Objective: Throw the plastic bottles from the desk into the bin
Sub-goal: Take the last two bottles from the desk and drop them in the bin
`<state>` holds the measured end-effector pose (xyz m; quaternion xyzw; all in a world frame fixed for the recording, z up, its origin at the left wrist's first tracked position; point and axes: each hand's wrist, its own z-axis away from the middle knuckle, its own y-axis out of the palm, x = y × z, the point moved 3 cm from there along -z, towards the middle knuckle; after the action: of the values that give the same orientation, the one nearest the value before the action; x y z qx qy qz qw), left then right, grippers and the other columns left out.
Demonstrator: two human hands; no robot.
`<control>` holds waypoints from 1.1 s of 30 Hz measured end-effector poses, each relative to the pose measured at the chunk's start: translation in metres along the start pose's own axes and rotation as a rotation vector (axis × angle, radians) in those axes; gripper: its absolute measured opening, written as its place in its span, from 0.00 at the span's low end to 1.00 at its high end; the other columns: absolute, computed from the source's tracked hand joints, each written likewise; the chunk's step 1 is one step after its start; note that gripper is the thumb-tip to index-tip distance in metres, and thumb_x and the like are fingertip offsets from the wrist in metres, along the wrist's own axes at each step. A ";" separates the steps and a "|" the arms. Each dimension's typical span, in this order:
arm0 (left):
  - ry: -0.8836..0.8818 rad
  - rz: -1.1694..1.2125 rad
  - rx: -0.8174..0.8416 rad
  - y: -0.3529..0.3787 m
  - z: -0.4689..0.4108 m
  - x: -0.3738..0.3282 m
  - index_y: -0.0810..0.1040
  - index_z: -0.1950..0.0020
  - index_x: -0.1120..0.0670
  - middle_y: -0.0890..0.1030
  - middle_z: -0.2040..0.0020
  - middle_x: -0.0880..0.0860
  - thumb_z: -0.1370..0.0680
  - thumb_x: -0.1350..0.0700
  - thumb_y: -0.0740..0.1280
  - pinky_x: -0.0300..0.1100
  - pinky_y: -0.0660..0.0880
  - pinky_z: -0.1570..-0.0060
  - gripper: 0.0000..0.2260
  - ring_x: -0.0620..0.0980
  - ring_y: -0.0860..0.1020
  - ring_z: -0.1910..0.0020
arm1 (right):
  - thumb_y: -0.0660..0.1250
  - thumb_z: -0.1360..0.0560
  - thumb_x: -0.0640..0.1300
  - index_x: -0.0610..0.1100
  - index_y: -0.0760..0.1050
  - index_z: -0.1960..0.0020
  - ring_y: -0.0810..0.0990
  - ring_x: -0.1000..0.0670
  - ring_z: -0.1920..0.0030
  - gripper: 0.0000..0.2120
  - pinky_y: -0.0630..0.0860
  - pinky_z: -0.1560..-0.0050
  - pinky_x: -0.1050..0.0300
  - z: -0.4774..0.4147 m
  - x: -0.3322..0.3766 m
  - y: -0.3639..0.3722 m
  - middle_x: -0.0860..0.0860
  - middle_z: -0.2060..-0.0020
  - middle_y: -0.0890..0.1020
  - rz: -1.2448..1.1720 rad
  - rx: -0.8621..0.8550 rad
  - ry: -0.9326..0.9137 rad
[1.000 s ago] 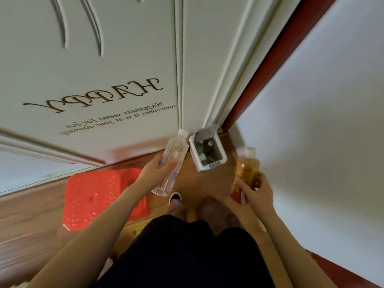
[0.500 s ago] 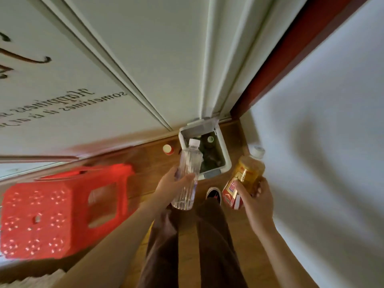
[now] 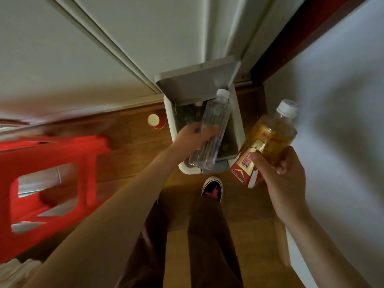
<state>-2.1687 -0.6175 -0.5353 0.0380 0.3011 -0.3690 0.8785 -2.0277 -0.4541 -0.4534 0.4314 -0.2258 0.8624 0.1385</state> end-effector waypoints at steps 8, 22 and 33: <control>-0.085 -0.165 0.061 -0.003 -0.009 -0.001 0.75 0.42 0.53 0.79 0.56 0.48 0.25 0.41 0.66 0.37 0.77 0.62 0.19 0.47 0.79 0.58 | 0.68 0.31 0.48 0.37 0.70 0.34 0.81 0.70 0.55 0.29 0.74 0.63 0.77 0.001 -0.006 -0.002 0.58 0.50 0.80 0.025 -0.017 0.039; -0.062 -0.151 -0.124 0.008 -0.042 0.001 0.73 0.39 0.54 0.78 0.52 0.51 0.25 0.38 0.65 0.39 0.74 0.64 0.24 0.50 0.79 0.56 | 0.68 0.33 0.51 0.42 0.70 0.42 0.81 0.71 0.57 0.23 0.74 0.65 0.77 -0.006 -0.006 -0.005 0.58 0.51 0.80 0.020 -0.059 0.064; -0.002 0.019 -0.197 0.054 -0.059 0.012 0.70 0.32 0.57 0.80 0.44 0.53 0.26 0.42 0.69 0.34 0.72 0.65 0.28 0.47 0.78 0.55 | 0.69 0.33 0.50 0.37 0.71 0.38 0.83 0.61 0.50 0.28 0.77 0.59 0.74 -0.002 -0.028 -0.009 0.51 0.48 0.83 0.006 -0.036 0.067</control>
<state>-2.1560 -0.5688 -0.5986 -0.0460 0.3346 -0.3292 0.8818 -2.0085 -0.4463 -0.4743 0.3992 -0.2377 0.8725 0.1510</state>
